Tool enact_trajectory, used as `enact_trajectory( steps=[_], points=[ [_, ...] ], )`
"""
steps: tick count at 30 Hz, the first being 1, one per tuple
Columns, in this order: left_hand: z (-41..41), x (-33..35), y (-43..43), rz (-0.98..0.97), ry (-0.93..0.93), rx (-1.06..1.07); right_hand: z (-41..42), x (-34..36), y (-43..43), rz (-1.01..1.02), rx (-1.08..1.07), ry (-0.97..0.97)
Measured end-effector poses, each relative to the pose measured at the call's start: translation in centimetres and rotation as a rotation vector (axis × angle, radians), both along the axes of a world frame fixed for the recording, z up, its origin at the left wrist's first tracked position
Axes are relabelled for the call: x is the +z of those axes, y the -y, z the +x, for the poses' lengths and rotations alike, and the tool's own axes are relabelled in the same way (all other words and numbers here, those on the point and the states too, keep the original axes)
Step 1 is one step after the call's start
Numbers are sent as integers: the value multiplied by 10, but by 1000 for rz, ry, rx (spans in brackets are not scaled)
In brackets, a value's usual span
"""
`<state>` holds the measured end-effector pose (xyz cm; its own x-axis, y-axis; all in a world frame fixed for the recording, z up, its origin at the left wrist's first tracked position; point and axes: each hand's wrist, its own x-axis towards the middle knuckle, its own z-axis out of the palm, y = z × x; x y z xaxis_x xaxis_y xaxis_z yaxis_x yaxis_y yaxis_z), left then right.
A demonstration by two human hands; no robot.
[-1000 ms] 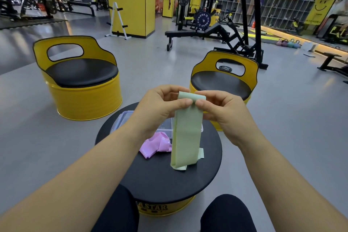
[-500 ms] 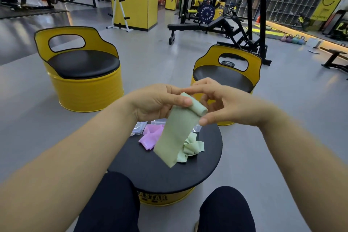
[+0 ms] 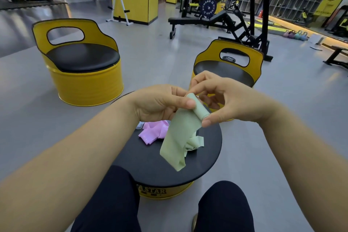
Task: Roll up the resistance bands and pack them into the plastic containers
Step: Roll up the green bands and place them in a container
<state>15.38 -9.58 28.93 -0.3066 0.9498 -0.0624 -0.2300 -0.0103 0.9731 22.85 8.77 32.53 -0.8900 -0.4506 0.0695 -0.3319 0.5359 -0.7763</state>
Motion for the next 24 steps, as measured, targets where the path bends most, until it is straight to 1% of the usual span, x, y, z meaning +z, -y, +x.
enact_trajectory(
  steps=[2,5,9,13,17,20,22,24],
  points=[
    [2,-1,1,-13,-31,54,-1,-3,-2,-60,-10,-22],
    [4,-8,1,-49,-136,207,-2,-9,-8,-205,-12,-13],
    [8,-20,-1,16,-154,381,-4,-18,-14,-402,-23,45],
    [10,-21,-5,46,-149,441,-8,-25,-19,-538,-37,123],
    [11,-17,-6,70,-163,449,-9,-29,-26,-609,-12,176],
    [12,-14,-5,49,-178,432,-7,-26,-30,-582,27,215],
    [11,-12,-2,25,-162,383,-5,-22,-33,-478,27,206],
    [11,-11,1,-26,-178,291,-3,-18,-35,-332,18,174]
  ],
)
